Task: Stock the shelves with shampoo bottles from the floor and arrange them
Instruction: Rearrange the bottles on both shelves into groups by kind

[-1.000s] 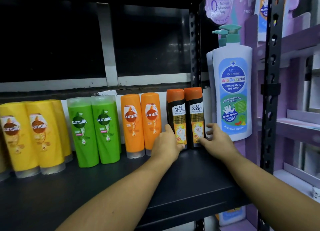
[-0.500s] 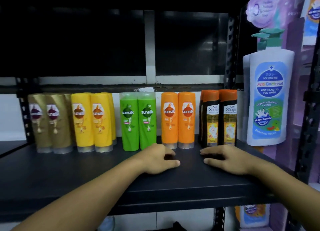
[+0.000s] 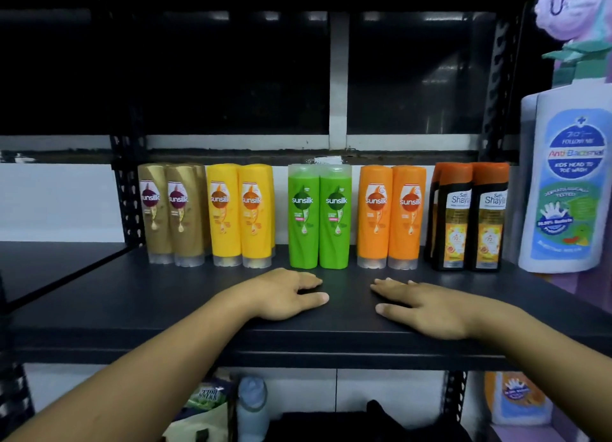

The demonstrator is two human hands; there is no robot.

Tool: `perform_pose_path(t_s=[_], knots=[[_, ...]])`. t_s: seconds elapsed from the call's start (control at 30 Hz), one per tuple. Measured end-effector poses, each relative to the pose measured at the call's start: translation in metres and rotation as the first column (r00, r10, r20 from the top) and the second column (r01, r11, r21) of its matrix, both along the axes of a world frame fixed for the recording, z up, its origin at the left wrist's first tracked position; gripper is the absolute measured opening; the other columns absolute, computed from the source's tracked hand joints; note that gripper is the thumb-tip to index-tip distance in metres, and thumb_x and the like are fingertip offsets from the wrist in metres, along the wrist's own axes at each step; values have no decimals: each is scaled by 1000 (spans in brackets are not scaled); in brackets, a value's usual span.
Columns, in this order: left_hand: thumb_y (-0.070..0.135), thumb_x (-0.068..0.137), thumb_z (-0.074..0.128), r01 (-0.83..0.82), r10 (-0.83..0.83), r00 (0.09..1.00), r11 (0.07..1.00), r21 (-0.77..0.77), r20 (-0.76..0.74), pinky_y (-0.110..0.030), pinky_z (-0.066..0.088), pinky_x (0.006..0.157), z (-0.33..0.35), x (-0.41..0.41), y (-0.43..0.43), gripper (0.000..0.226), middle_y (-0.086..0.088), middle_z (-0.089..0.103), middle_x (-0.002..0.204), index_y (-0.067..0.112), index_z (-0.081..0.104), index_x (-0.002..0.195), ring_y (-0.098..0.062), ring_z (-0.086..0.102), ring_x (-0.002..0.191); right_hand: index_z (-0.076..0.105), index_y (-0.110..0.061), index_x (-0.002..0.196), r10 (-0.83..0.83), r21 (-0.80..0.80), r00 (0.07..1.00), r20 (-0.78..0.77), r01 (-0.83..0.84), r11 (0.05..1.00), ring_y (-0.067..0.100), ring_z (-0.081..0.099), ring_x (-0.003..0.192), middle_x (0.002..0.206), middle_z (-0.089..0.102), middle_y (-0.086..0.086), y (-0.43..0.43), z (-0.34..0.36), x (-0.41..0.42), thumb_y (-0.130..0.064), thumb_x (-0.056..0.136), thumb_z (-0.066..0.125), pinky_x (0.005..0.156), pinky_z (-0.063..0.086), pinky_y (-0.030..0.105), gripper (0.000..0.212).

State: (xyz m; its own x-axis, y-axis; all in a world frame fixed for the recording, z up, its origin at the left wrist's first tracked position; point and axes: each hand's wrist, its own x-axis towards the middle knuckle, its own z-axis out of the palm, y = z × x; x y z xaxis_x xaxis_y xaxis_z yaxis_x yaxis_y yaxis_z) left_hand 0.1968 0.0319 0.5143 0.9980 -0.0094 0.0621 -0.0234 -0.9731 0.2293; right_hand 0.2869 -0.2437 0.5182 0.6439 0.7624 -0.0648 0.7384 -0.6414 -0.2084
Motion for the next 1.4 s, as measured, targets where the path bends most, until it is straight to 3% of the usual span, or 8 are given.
perform_pose_path(t_s=[0.17,0.3,0.43,0.53,0.6,0.87,1.23,1.4], knots=[[63,99,50,-36,38,999,999,-35,37,-32,27,123,-3,-8,19,61,11,41,161,31,50,151,-14,37,149,16,-34,161,21,-3,1000,2,-21,1000,-2,-1,152,167,6,-18,32,-3,-4,-60,103,31,123,-2,26,65],[53,97,61,-114,132,975,988,-106,180,-33,45,110,-6,-6,30,54,3,61,144,23,60,142,-16,56,131,20,-32,160,-50,155,999,2,49,987,9,19,152,166,20,-12,52,-4,-7,-64,99,41,118,15,25,72],[38,95,70,-145,253,912,935,-324,323,-33,49,102,3,8,32,54,-5,62,140,19,55,144,-23,59,126,23,-23,158,-159,499,987,8,134,856,20,44,140,147,44,-11,87,-2,-4,-49,100,54,107,34,24,71],[34,92,76,-119,309,871,887,-446,383,-37,51,100,12,26,32,68,-7,59,142,15,43,149,-28,61,123,41,-21,143,-236,645,970,-57,216,733,25,59,124,138,59,-1,117,2,12,-41,97,62,96,44,28,54],[28,90,77,-105,311,863,881,-461,399,-34,51,95,14,40,31,68,-1,62,131,14,40,146,-27,62,118,43,-15,136,-307,703,950,-62,260,662,29,62,117,130,64,7,133,4,24,-36,95,66,93,47,33,51],[21,86,80,-117,297,874,897,-426,385,-40,54,94,-2,74,37,76,-7,66,125,21,31,144,-30,65,113,21,-14,150,-410,747,910,60,231,623,38,65,108,122,65,17,153,-12,44,-14,90,68,87,52,44,76],[29,83,84,-184,342,841,910,-372,419,-46,55,90,-3,84,41,67,-9,65,117,18,36,129,-32,65,106,28,-16,147,-377,753,922,91,184,631,39,63,111,125,64,13,150,-16,55,-11,90,69,87,47,40,70],[36,85,82,-165,315,860,916,-365,400,-41,54,93,-2,74,45,61,-5,66,124,18,48,132,-28,64,111,37,-10,142,-437,810,892,116,170,562,31,54,120,130,55,13,147,-13,50,-20,86,73,99,47,42,67]])
